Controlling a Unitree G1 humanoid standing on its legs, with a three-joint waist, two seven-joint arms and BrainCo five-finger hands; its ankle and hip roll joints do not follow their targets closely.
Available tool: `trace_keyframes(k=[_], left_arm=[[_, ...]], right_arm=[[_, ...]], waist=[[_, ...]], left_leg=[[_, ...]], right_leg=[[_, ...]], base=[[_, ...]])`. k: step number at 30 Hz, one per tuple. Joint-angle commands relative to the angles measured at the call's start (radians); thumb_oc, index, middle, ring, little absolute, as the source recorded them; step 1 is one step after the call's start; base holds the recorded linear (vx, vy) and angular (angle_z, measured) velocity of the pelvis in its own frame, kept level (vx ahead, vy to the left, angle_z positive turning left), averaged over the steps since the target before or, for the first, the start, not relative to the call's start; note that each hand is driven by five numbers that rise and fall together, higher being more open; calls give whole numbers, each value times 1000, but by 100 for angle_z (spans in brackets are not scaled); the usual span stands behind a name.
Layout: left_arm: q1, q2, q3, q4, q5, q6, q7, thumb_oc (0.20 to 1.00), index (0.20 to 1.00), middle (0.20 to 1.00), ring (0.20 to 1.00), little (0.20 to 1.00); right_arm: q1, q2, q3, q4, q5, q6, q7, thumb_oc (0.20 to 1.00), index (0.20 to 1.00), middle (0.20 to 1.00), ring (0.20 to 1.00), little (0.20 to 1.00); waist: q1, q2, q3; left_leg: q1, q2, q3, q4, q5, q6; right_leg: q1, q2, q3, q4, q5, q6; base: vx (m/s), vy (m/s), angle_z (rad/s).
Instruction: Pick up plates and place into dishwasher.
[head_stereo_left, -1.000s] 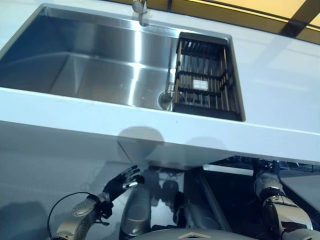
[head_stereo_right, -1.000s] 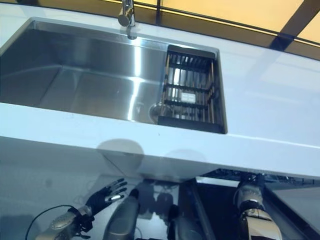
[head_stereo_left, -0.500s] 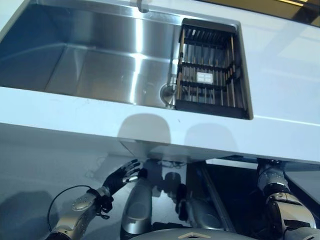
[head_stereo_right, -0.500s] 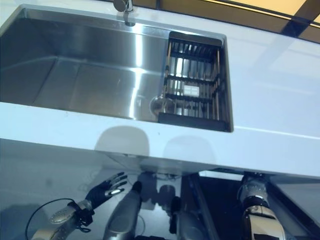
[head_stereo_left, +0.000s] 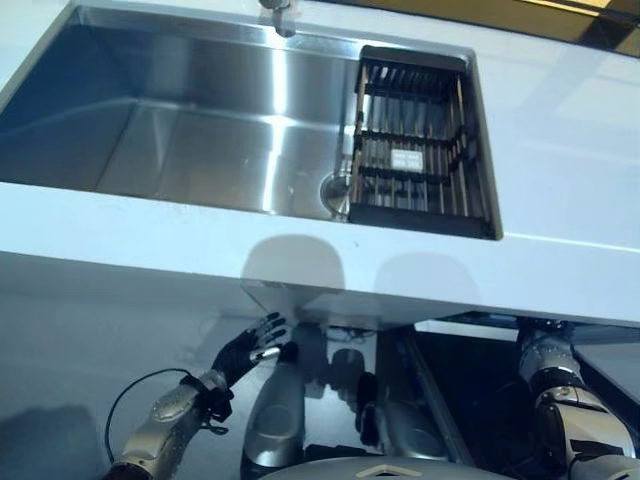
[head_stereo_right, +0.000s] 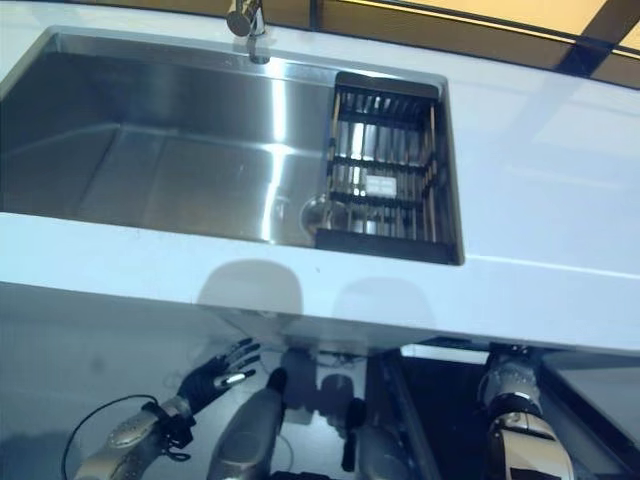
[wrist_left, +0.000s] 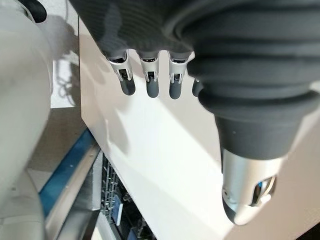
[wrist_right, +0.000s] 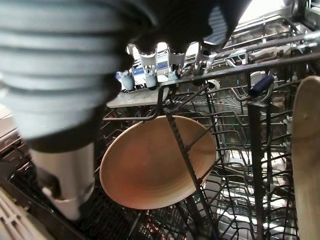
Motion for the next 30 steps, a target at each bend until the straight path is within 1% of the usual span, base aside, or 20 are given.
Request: trace_keyframes(k=[1,4,7,9,13,15,17,19,20,21,23,25,27,30], left_arm=[[93,-38,8,-13,-7,-73,-30,1000,1000,1000,1000,1000],[108,-69,25,-7,-4,-79,-27,1000,1000,1000,1000,1000],[119,-92,50,1,-3,-84,-35,1000,1000,1000,1000,1000],[126,-105,61,0,-6,-86,-31,1000,1000,1000,1000,1000],[135,-132,82,7,-12,-102,-29,1000,1000,1000,1000,1000],[136,-140,91,6,-19,-105,-27,1000,1000,1000,1000,1000],[134,-150,98,6,-24,-108,-17,1000,1000,1000,1000,1000],[132,-159,106,10,-25,-111,-10,1000,1000,1000,1000,1000],[131,-161,108,11,-24,-112,-9,1000,1000,1000,1000,1000],[126,-165,113,12,-22,-115,-2,1000,1000,1000,1000,1000],[118,-169,118,16,-28,-120,3,1000,1000,1000,1000,1000],[107,-172,130,25,-34,-122,0,1000,1000,1000,1000,1000],[102,-174,136,24,-33,-124,3,1000,1000,1000,1000,1000],[91,-173,142,19,-34,-124,21,1000,1000,1000,1000,1000]], right_arm=[[46,-85,-16,-89,-93,-24,100,1000,1000,1000,1000,1000],[101,-65,-15,-124,-169,-32,124,1000,1000,1000,1000,1000],[158,-39,6,-172,-281,-38,98,1000,1000,1000,1000,1000],[192,-30,14,-201,-332,-23,87,1000,1000,1000,1000,1000],[257,-31,28,-263,-446,-15,73,1000,1000,1000,1000,1000],[279,-34,35,-294,-490,-24,73,1000,1000,1000,1000,1000],[302,-38,38,-338,-527,-7,73,1000,1000,1000,1000,1000],[324,-41,40,-367,-583,-5,79,1000,1000,1000,1000,1000],[330,-43,42,-375,-601,-4,73,1000,1000,1000,1000,1000],[343,-48,52,-396,-650,2,57,1000,1000,1000,1000,1000],[353,-55,58,-412,-667,2,57,1000,1000,1000,1000,1000],[363,-58,51,-429,-669,-13,56,1000,1000,1000,1000,1000],[371,-62,45,-463,-711,-34,30,1000,1000,1000,1000,1000],[381,-78,32,-510,-819,-65,-13,1000,1000,1000,1000,1000]], waist=[[-13,-10,-192],[-34,-15,-221],[-56,-23,-246],[-70,-28,-260],[-101,-37,-286],[-112,-40,-294],[-127,-44,-304],[-140,-47,-311],[-143,-48,-313],[-151,-51,-317],[-161,-52,-322],[-171,-54,-325],[-180,-55,-327],[-200,-56,-329]], left_leg=[[11,20,41,-54,2,66],[30,14,59,-62,-10,70],[54,8,74,-79,-20,76],[69,3,80,-89,-25,80],[97,-8,95,-109,-36,88],[107,-13,100,-119,-38,90],[118,-17,106,-130,-40,92],[124,-19,113,-143,-39,94],[125,-20,115,-145,-39,95],[127,-22,120,-150,-39,98],[128,-25,126,-155,-40,101],[131,-27,134,-161,-42,104],[134,-30,140,-164,-46,107],[137,-38,152,-161,-59,115]], right_leg=[[-71,-9,25,-40,137,27],[-67,-12,41,-44,132,34],[-62,-14,54,-47,127,38],[-59,-15,62,-47,123,40],[-57,-14,80,-48,120,43],[-57,-13,87,-54,124,45],[-58,-12,96,-60,129,47],[-63,-11,103,-62,133,50],[-65,-11,105,-61,134,51],[-70,-11,110,-59,135,53],[-78,-9,117,-57,137,55],[-84,-8,124,-55,139,56],[-94,-9,129,-52,146,61],[-115,-11,146,-43,165,72]], base=[[-24,141,-10],[-30,126,-18],[-47,120,-18],[-55,109,-23],[-57,104,-20],[-69,92,-21],[-86,100,-17],[-76,77,-11],[-95,72,-21],[-101,68,-25],[-109,71,-20],[-105,66,-19],[-105,57,-9],[-116,66,-10]])
